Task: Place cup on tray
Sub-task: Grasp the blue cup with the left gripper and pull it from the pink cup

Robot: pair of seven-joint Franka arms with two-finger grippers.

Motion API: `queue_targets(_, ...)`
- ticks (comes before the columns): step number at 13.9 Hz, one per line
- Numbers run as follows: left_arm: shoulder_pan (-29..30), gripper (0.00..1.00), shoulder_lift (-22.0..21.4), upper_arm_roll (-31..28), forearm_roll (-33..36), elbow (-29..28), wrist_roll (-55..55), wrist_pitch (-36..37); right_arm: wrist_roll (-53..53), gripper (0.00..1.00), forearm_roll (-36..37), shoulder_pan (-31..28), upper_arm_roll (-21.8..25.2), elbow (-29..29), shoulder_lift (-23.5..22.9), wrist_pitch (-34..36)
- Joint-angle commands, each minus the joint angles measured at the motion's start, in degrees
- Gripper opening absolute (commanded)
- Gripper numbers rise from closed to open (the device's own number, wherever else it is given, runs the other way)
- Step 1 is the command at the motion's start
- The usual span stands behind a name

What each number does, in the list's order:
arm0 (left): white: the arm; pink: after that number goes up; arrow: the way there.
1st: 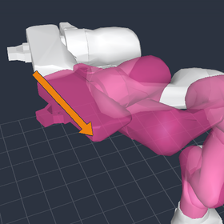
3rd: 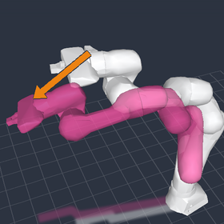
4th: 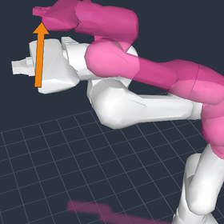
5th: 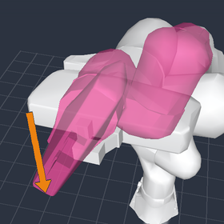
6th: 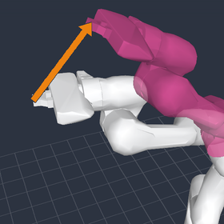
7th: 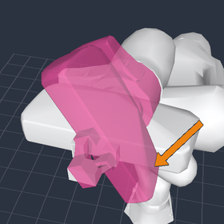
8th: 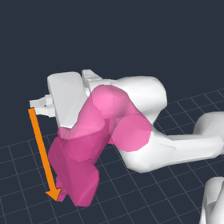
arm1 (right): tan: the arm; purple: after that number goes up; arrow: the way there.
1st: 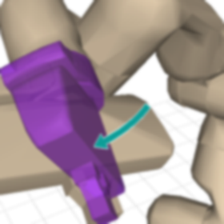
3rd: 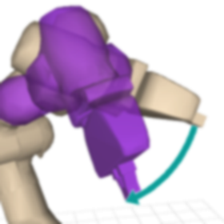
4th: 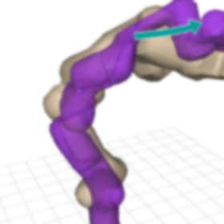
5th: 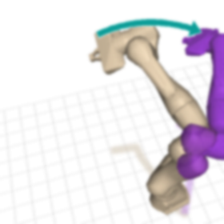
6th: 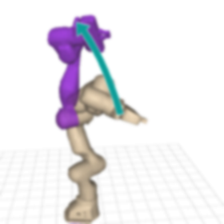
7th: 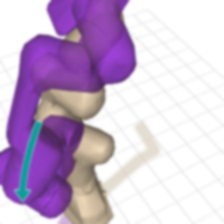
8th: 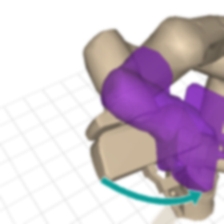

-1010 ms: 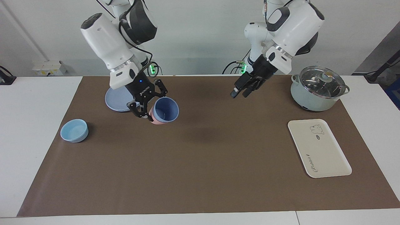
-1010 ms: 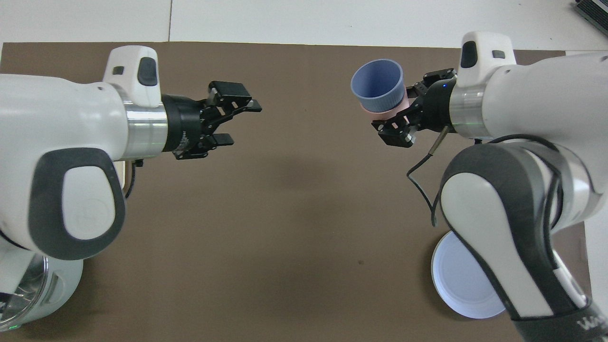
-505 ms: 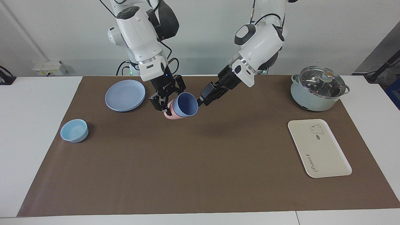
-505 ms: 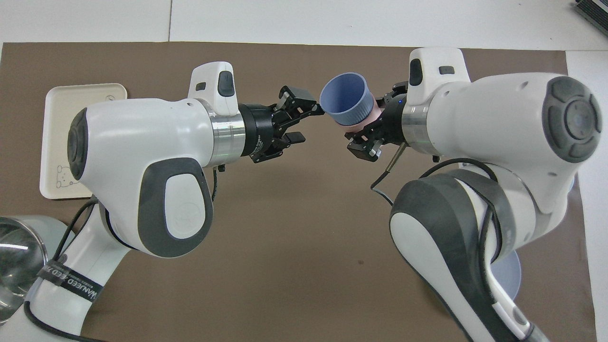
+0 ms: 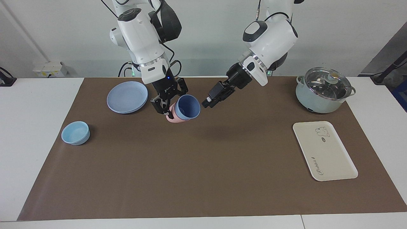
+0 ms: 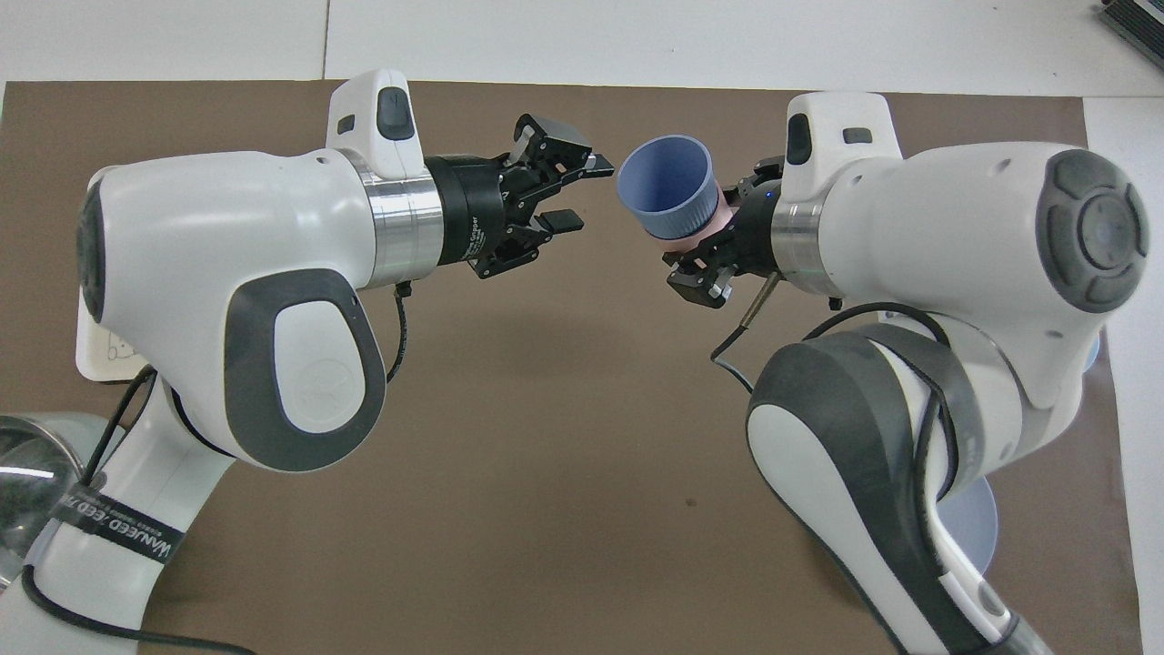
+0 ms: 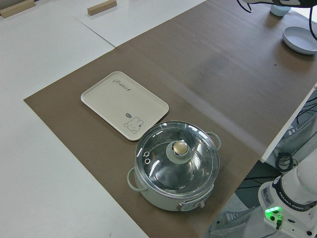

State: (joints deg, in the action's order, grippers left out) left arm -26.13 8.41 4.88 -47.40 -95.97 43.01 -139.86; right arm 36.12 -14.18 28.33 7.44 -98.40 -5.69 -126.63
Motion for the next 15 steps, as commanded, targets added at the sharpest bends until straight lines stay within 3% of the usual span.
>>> queue_targets(1, -2.1, 0.56, 1.4, 0.0, -0.2, 1.2, 0.7, -3.9, -0.3, 0.0, 1.4, 0.0, -0.1, -1.8, 1.4, -1.7)
queue_targets(3, -3.7, 0.54, 1.6, 0.0, 1.5, 0.8, 0.7, -7.6, -0.4, 0.0, 1.4, 0.0, -0.1, -2.1, 1.5, -1.8)
queue_targets(8, -4.7, 0.4, 4.2, 0.0, 9.2, 0.7, 0.1, -6.2, -0.4, 0.0, 1.4, 0.0, -0.1, -2.1, 1.5, -1.8)
queue_targets(11, -3.8, 0.01, 4.1, 0.0, 13.3, 2.2, 0.1, 1.0, -0.7, 0.0, 1.8, 0.0, -0.1, -2.1, 1.5, -1.7)
queue_targets(15, -3.7, 0.0, 4.2, -0.4, 15.1, 4.2, 0.1, 6.1, -0.7, 0.0, 2.0, 0.0, -0.1, -2.1, 1.5, -1.8)
